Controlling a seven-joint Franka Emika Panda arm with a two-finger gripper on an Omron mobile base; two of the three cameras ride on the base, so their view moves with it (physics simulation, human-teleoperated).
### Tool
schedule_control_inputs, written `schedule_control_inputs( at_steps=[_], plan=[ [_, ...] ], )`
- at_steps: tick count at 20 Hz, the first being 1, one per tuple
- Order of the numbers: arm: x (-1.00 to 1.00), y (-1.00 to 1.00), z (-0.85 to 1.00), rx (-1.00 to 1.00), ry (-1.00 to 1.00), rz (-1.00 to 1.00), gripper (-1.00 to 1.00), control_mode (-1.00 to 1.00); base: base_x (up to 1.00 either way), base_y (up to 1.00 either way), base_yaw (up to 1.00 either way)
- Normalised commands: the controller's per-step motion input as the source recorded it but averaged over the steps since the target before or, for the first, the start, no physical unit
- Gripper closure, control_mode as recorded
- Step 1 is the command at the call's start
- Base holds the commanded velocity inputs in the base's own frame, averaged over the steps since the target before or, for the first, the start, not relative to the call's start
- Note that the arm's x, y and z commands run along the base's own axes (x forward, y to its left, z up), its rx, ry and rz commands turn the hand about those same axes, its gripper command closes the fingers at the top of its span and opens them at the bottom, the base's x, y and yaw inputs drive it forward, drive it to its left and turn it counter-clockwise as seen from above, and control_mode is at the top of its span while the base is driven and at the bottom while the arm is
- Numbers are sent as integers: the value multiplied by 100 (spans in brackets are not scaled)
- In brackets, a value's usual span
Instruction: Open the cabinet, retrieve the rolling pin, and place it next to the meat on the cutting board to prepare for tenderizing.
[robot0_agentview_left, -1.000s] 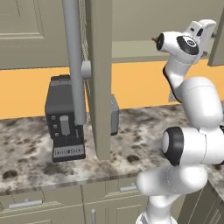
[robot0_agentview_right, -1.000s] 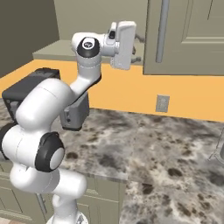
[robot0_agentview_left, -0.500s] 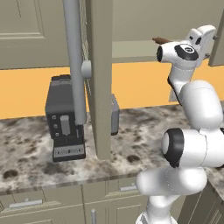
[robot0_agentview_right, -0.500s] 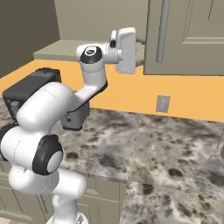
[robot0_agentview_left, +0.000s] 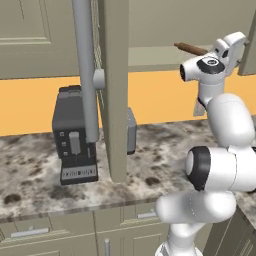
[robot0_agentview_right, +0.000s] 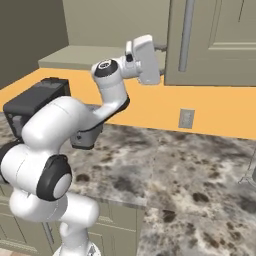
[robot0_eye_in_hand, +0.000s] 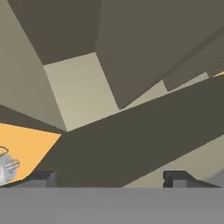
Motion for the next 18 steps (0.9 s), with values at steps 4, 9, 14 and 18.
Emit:
schedule_control_inputs(
  at_steps=[4,9,14,18],
  plan=[
    [-53,-43,0,-12,-17,0,-100,-100,0,0,0],
    [-78,-56,0,-9,-17,-2,-100,-100,0,0,0],
    [-99,-65,0,-6,-20,-9,-100,-100,0,0,0],
    [-100,-69,0,-4,-20,-14,-100,-100,0,0,0]
  ],
)
